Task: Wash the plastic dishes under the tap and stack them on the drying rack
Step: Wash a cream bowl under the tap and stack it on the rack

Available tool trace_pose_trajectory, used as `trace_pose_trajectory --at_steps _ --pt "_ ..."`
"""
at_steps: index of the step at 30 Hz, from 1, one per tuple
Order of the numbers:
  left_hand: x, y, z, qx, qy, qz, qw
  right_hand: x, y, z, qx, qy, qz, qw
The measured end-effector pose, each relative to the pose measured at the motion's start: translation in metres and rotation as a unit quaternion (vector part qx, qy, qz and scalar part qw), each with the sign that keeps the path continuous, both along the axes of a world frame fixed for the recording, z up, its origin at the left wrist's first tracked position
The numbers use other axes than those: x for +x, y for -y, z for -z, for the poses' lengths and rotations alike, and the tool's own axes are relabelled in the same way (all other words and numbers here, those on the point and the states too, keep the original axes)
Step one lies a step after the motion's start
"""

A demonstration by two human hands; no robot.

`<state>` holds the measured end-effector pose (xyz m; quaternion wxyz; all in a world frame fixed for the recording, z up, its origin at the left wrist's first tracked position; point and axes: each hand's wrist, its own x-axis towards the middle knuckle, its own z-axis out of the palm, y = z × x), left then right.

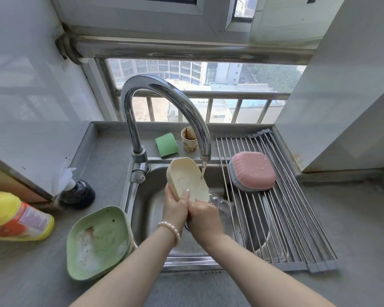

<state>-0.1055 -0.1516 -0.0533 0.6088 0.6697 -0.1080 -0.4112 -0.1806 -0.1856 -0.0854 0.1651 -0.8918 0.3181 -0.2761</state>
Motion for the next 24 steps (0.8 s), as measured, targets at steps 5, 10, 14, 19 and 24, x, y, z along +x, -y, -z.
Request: trace_pose_trajectory --at_steps 5,10,14,19,24 --pt "0.025 0.005 -0.009 0.035 0.144 0.017 0.989 -0.015 0.008 0.004 0.120 0.067 -0.040 0.990" --pt "0.054 0.008 -0.013 0.116 0.047 0.064 0.990 -0.041 0.045 0.013 -0.083 -0.193 -0.099 0.973" --pt "0.048 0.001 -0.014 0.101 -0.144 0.062 0.982 -0.038 0.054 0.013 -0.115 -0.271 -0.089 0.951" --pt "-0.003 0.000 0.004 -0.002 -0.134 -0.026 0.991 -0.011 0.027 -0.002 -0.071 -0.092 -0.053 0.992" --pt "0.007 0.010 0.007 -0.007 -0.030 -0.054 0.998 -0.011 0.018 -0.003 0.100 0.067 -0.059 0.991"
